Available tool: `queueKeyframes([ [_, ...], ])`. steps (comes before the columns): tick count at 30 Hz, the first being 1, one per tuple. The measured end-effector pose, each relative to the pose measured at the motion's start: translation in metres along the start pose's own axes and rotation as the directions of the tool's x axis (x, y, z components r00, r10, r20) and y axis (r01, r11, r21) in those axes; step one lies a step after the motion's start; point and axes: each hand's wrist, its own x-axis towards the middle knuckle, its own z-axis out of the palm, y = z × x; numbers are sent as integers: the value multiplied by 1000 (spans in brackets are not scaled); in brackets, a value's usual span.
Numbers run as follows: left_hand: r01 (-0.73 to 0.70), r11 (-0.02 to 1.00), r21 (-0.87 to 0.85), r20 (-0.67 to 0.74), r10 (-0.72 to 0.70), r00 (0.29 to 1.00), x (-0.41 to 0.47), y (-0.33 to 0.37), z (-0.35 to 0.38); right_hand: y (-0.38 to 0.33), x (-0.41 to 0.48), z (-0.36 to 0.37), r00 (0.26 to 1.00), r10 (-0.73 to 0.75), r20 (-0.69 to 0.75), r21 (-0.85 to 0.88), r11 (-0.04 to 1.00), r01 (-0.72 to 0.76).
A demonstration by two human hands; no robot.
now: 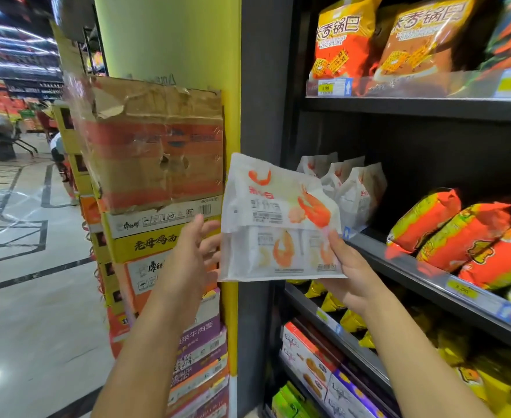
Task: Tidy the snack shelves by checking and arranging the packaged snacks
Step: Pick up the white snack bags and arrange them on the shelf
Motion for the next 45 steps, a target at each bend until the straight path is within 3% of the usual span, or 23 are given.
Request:
queueKeyframes([
  [3,-93,979,181,25,90,996,-7,-7,0,-3,-3,15,996,-59,-60,-151,987,49],
  [6,-106,973,207,-7,110,994,-9,-16,-6,-9,-11,32,993,-92,-76,-299,952,65],
  [8,-73,987,141,1,74,997,-8,-19,-12,-15,-18,39,995,-80,-56,-326,944,57],
  [14,71,969,-236,-5,-74,997,-4,-31,-32,-29,-28,46,999,-36,-35,-130,991,31],
  [17,88,956,-281,-30,-100,995,-4,-31,-34,-33,-27,51,999,-29,-19,-139,990,26],
  [19,72,964,-256,-32,-83,996,-5,-28,-33,-36,-26,53,1000,-16,1,-183,983,16],
  [23,46,998,-46,-44,-48,998,-2,-19,-28,-38,-24,53,996,50,73,-295,955,-26],
  [27,64,992,108,-25,-62,998,0,-9,-15,-37,-16,54,996,85,-22,-197,976,-88],
  [34,149,975,163,-97,-134,986,2,2,-4,-30,-7,50,983,138,-119,-107,983,-151],
  [36,95,965,243,-140,-62,988,7,0,-6,-28,-7,50,987,87,-137,-119,988,-103],
  [38,-13,929,369,-256,115,960,8,-3,-8,-26,-7,51,991,29,-134,-157,986,-50],
  [40,-156,870,468,-278,313,908,3,-5,-7,-23,-6,52,994,-20,-105,-223,975,-4],
  [42,-284,826,488,-178,412,893,-6,-4,1,-20,-6,55,993,-82,-89,-292,955,53],
  [45,-349,813,466,55,367,929,-26,-4,20,-15,-9,66,979,-200,-49,-365,915,169],
])
